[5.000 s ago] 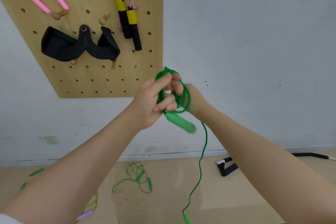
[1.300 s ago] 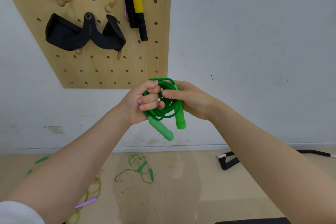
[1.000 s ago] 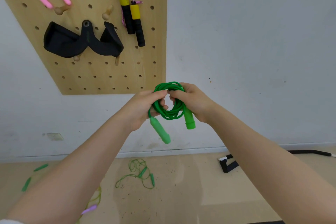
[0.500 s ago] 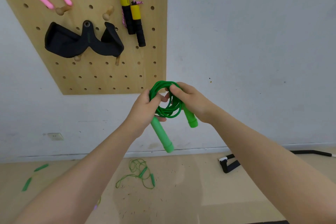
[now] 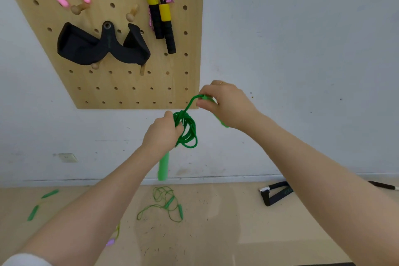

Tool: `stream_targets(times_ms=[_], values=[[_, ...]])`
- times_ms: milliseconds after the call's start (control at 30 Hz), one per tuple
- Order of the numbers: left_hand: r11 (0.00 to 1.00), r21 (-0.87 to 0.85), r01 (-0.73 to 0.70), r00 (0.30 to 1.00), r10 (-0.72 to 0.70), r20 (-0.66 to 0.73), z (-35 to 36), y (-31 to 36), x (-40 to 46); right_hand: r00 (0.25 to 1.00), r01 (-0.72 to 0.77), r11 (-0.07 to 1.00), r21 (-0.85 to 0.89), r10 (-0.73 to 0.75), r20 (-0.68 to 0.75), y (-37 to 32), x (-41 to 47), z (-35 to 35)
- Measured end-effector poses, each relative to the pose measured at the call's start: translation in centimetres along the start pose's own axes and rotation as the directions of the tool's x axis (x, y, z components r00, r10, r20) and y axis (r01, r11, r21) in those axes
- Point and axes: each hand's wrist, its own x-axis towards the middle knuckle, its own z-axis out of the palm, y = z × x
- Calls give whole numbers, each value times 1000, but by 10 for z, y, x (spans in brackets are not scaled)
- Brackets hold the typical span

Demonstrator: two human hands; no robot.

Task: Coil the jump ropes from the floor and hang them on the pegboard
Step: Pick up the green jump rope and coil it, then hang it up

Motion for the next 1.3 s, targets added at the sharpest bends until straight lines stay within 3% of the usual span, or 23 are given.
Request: stream_targets(times_ms=[67,100,167,267,333,500,600,667,733,800,867,933,1000,1067,1133,1167,1200,1233,1300], values=[[941,-334,51,997,-29,69,-1,2,-1,996,-26,969,244,47,-80,-6,0,6],[907,-416,58,995,-19,97,-3,4,-2,992,-50,916,399,93,-89,-8,-1,9],[851,-522,52,987,37,158,-5,6,-5,976,-113,732,672,209,-64,-10,-4,14],[786,-616,49,969,112,221,-16,8,-11,957,-101,569,816,280,-77,-4,-7,18],[793,-608,37,965,130,227,-23,8,-15,961,-55,586,809,252,-117,0,-9,21],[828,-559,44,947,144,287,-37,10,-23,949,199,807,556,-17,-315,1,-13,28],[832,-555,-9,955,171,241,-45,11,-22,933,309,881,358,-208,-293,4,-16,37],[833,-552,-32,966,168,197,-49,11,-19,906,375,921,107,-340,-251,9,-21,48],[846,-530,-55,974,162,158,-52,12,-16,915,348,937,-28,-346,-207,7,-24,58],[867,-491,-82,974,174,144,-52,16,-13,962,236,945,224,-194,-194,-4,-26,59],[890,-444,-102,970,187,153,-52,20,-11,975,117,854,507,-2,-222,-17,-21,53],[890,-438,-123,958,222,183,-50,23,-10,971,34,817,575,109,-212,-20,-15,46],[886,-435,-160,938,274,214,-50,28,-10,973,14,845,534,112,-203,-14,-9,43],[888,-416,-195,923,309,228,-51,32,-11,988,-2,953,303,48,-144,-5,-6,39],[901,-383,-203,919,310,244,-52,33,-12,999,-39,998,41,37,38,3,-4,32],[906,-374,-200,917,307,254,-52,33,-13,988,-58,996,64,48,146,6,-3,28],[904,-379,-197,915,308,261,-51,32,-14,967,-103,969,225,44,252,9,-3,23],[895,-399,-197,912,317,262,-51,31,-15,942,-171,874,455,9,336,9,-3,17],[864,-457,-211,906,349,241,-53,33,-16,921,-260,561,786,-102,377,14,-3,10]])
